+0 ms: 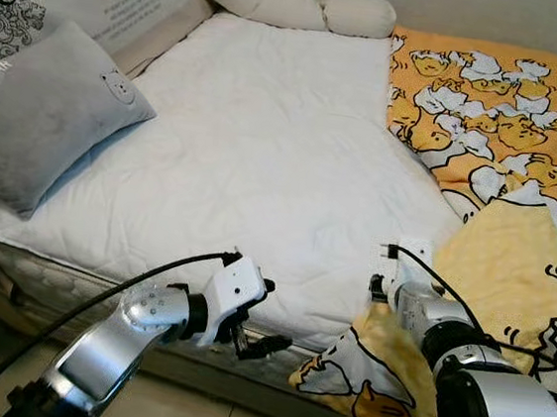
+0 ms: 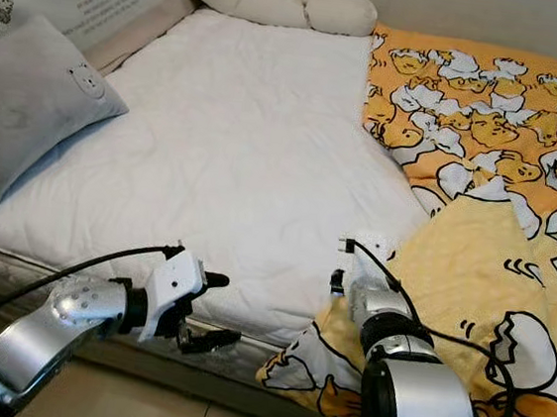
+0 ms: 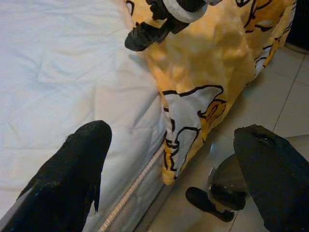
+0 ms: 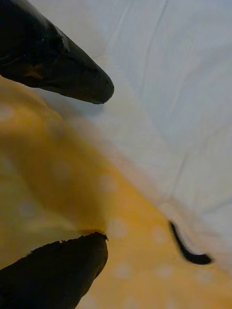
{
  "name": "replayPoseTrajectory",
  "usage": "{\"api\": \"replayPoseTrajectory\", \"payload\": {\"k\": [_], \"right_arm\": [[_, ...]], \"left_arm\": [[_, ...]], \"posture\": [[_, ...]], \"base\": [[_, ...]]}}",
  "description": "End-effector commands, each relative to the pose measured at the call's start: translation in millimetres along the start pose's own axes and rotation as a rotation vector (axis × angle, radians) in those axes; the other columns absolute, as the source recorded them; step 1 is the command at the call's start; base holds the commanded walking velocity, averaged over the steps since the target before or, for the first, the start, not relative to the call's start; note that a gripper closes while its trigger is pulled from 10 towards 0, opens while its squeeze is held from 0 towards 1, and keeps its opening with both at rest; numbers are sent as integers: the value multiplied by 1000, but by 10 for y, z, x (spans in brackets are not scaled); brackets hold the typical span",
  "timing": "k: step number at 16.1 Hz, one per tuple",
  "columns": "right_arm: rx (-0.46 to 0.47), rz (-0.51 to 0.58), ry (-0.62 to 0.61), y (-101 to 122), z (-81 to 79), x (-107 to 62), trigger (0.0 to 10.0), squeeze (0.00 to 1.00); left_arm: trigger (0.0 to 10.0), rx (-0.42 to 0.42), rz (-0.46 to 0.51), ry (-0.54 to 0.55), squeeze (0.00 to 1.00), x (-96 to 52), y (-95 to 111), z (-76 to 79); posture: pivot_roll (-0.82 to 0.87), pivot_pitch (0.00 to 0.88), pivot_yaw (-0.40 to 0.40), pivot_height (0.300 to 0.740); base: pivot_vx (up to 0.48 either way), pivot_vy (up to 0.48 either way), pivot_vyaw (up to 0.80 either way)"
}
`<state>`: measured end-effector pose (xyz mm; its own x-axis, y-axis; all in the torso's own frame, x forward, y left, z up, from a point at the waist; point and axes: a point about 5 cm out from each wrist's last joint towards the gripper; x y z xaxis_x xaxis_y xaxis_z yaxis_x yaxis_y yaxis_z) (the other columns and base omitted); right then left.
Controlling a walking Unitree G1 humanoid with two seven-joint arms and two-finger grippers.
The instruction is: Clean up the room
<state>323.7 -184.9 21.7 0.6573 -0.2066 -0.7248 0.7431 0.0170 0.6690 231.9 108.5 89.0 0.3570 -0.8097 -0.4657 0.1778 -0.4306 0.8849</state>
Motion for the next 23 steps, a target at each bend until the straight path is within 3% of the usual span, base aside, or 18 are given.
{"api": "replayPoseTrajectory", "payload": {"k": [1,3,4,6,8,23], "right_arm": [[35,-23,18,-1,-8,-2,10000,0],[43,-33,28,-27,-7,1,9882,0],[45,-41,27,-55,7,6,6275,0],[47,-47,19,-85,35,12,2235,0],[54,-46,26,-89,23,12,0,0],[84,-66,27,-211,46,26,0,0]], "left_arm": [[10000,0,1,11,0,-43,10,-6],[10000,1,-6,10,0,-48,-6,3],[10000,-1,-7,13,0,-56,-1,13],[10000,-2,-6,13,0,-96,15,42],[10000,-2,-14,8,0,-132,-10,62],[10000,15,-11,0,0,-84,10,40]], "posture": [[36,63,14,740],[45,76,8,740],[60,93,1,740],[75,116,4,740],[75,120,9,740],[32,43,30,740]], "base": [[0,0,0],[0,0,0],[0,0,0],[0,0,0],[0,0,0],[0,0,0]]}}
Point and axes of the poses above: a point about 5 cm out from each wrist's last joint towards the gripper, its own x axis pointing out of the wrist towards the gripper, its own y axis along the axis of the wrist's last joint, z = x × y, and after that the axes turned 2 degrees about -x, right-handed
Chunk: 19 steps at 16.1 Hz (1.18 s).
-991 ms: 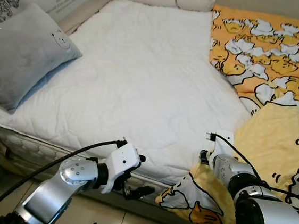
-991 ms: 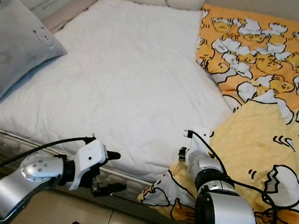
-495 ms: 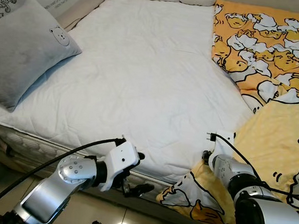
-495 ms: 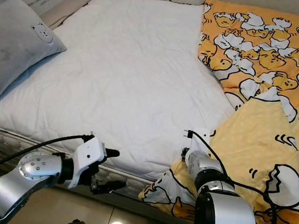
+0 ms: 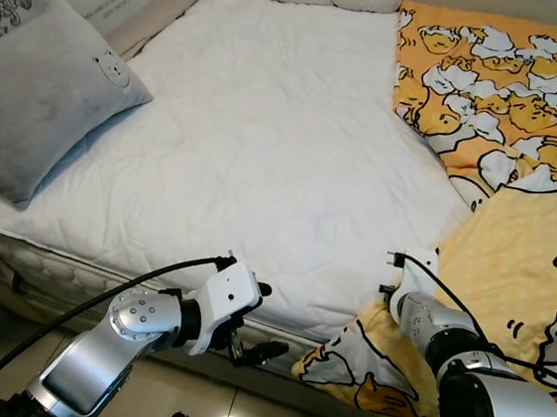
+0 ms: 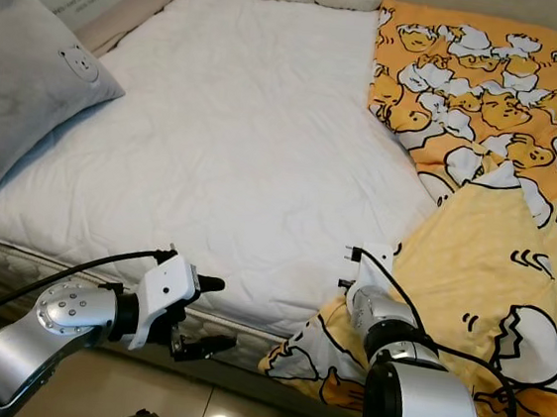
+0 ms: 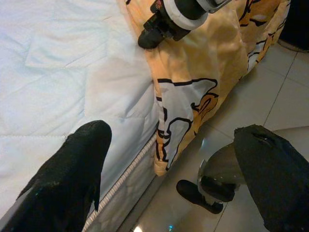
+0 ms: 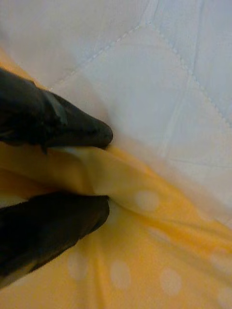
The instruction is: Clean up the room
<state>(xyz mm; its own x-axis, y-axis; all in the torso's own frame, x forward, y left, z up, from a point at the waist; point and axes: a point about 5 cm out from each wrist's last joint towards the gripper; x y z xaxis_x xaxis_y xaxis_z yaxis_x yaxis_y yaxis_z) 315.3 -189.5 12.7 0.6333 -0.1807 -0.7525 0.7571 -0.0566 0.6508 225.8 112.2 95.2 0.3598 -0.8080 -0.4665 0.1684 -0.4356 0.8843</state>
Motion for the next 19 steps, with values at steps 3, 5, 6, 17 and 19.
{"api": "replayPoseTrajectory", "payload": {"k": [3,5,6,17,19], "right_arm": [[-12,-4,18,-65,27,11,0,0],[-24,13,49,-78,40,15,0,0],[-26,17,57,-82,45,16,0,0],[-544,60,773,-383,-278,-209,0,0],[-685,-44,894,-616,-237,-293,0,0]], "left_arm": [[10000,14,-5,-18,0,35,1,-1],[10000,21,1,-21,0,72,22,-23],[10000,23,3,-21,0,81,27,-28],[10000,9,20,1,0,94,0,3],[10000,6,21,-4,0,98,-1,13]], "posture": [[9,30,42,740],[2,30,44,740],[1,30,43,740],[-5,21,2,740],[-3,22,-4,740]], "base": [[0,0,0],[0,0,0],[0,0,0],[0,0,0],[0,0,0]]}}
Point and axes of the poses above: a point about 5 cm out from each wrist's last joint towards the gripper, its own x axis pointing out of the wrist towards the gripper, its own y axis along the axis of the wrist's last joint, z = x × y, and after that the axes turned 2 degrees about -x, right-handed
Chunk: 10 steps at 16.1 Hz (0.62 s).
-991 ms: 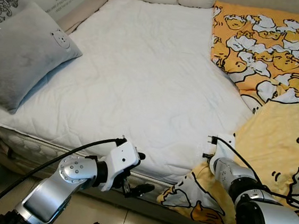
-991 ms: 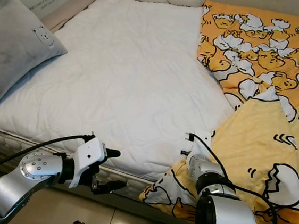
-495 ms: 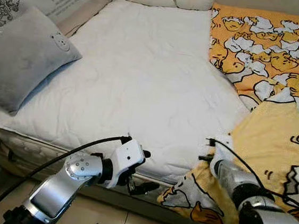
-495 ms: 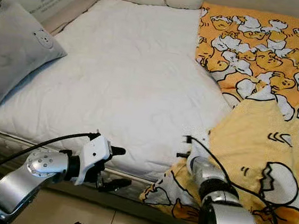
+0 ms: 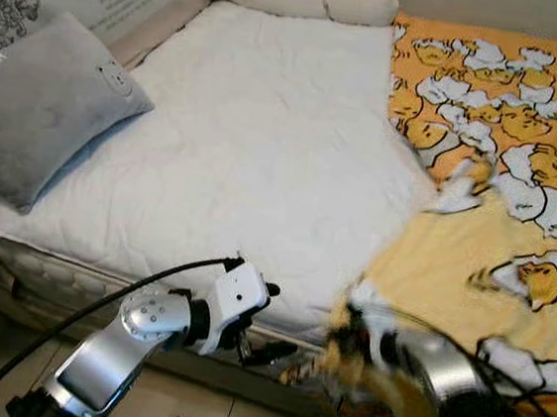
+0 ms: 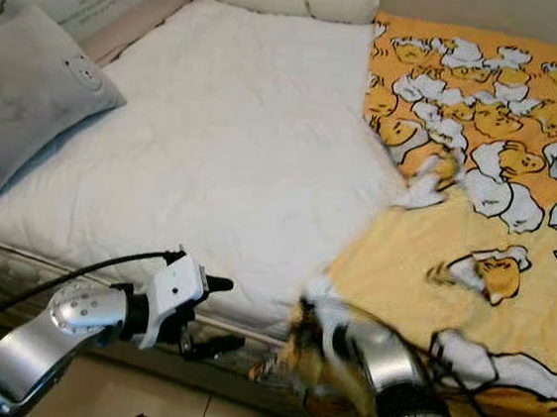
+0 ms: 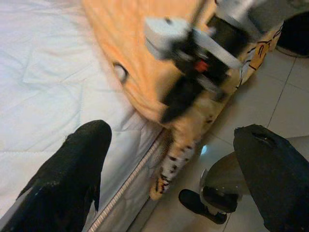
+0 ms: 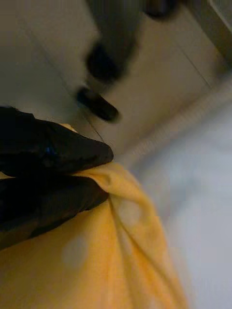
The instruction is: Clean up the room
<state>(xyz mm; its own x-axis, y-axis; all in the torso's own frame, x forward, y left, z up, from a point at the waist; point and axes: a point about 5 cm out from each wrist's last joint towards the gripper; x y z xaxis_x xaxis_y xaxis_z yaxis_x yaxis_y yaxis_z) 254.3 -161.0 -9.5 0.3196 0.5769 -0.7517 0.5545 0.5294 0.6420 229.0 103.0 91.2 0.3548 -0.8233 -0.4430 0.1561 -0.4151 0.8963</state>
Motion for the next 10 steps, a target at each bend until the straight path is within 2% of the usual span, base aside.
{"api": "replayPoseTrajectory", "payload": {"k": [1,5,6,7,8,10], "right_arm": [[-61,-66,91,-61,-89,-16,0,0],[-141,-165,219,-193,-240,-106,0,0],[-150,-165,190,-186,-223,-107,4118,0],[-122,-151,163,-161,-201,-98,10000,1000],[-58,-121,149,-105,-183,-98,10000,1000],[-67,-119,136,-67,-193,-140,10000,1000]], "left_arm": [[10000,2,-8,2,0,-7,-15,10],[10000,-1,-18,-8,0,-13,-37,27],[10000,-1,-17,-8,0,-6,-37,25],[10000,-1,-16,-7,0,-2,-35,21],[10000,1,-11,-4,0,4,-19,9],[10000,3,-10,-4,0,-7,-12,3]], "posture": [[0,21,-6,740],[3,13,-12,740],[3,11,-15,740],[2,8,-18,740],[5,9,-21,740],[4,14,-10,740]], "base": [[0,0,0],[0,0,0],[0,0,0],[0,0,0],[0,0,0],[0,0,0]]}}
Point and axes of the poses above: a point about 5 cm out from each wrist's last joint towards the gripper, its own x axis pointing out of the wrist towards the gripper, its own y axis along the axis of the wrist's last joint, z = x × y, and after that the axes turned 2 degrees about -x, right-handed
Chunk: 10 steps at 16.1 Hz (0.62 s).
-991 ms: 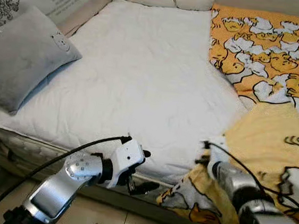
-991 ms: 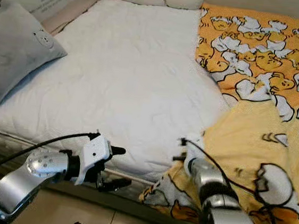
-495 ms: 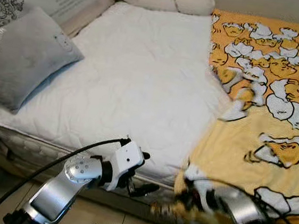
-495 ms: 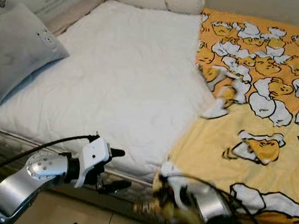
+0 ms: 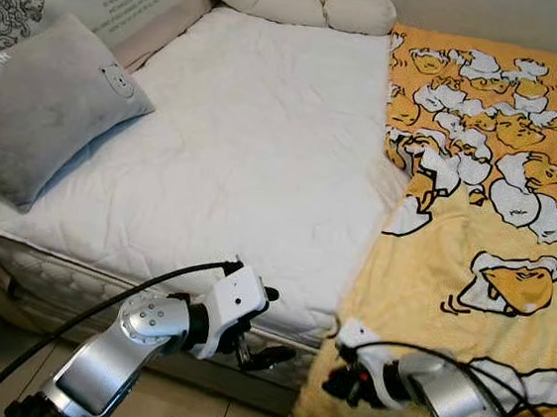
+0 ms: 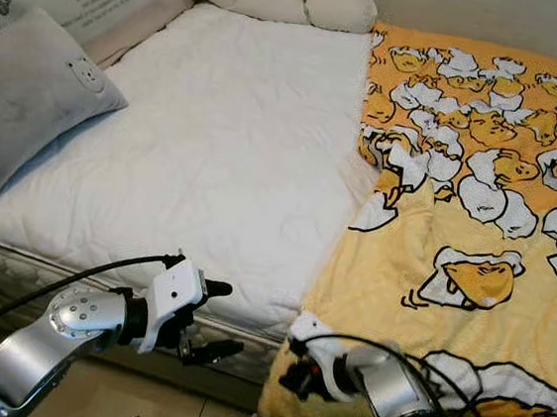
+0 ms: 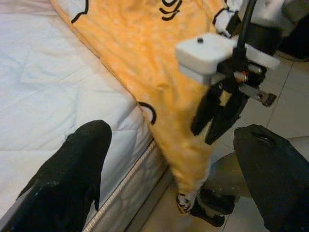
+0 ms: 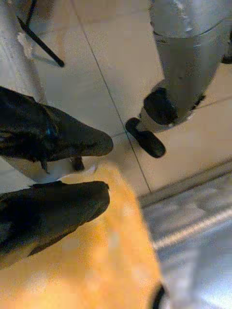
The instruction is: Clean up the room
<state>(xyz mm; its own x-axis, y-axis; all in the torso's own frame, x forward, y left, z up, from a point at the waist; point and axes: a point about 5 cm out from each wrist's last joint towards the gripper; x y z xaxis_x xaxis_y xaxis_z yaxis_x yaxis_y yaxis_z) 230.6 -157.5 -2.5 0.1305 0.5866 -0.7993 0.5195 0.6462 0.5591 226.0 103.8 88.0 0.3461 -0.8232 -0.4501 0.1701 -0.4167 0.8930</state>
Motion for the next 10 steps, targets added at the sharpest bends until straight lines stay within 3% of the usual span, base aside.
{"api": "replayPoseTrajectory", "payload": {"k": [1,4,6,9,10], "right_arm": [[12,7,-13,-1,16,-41,10000,1000],[2,-1,-5,34,9,-87,10000,1000],[35,57,-190,179,183,-95,10000,1000],[197,235,-542,528,545,-173,10000,1000],[228,258,-591,581,595,-187,10000,1000]], "left_arm": [[10000,15,-3,2,0,-6,25,-20],[10000,15,-9,-10,0,-19,8,-15],[10000,18,-5,-3,0,-12,24,-35],[10000,19,8,9,0,-11,54,-44],[10000,19,7,9,0,-16,52,-43]], "posture": [[4,15,-10,740],[-2,20,-3,740],[3,15,-6,740],[18,19,-3,740],[20,18,-2,740]], "base": [[0,0,0],[0,0,0],[0,0,0],[0,0,0],[0,0,0]]}}
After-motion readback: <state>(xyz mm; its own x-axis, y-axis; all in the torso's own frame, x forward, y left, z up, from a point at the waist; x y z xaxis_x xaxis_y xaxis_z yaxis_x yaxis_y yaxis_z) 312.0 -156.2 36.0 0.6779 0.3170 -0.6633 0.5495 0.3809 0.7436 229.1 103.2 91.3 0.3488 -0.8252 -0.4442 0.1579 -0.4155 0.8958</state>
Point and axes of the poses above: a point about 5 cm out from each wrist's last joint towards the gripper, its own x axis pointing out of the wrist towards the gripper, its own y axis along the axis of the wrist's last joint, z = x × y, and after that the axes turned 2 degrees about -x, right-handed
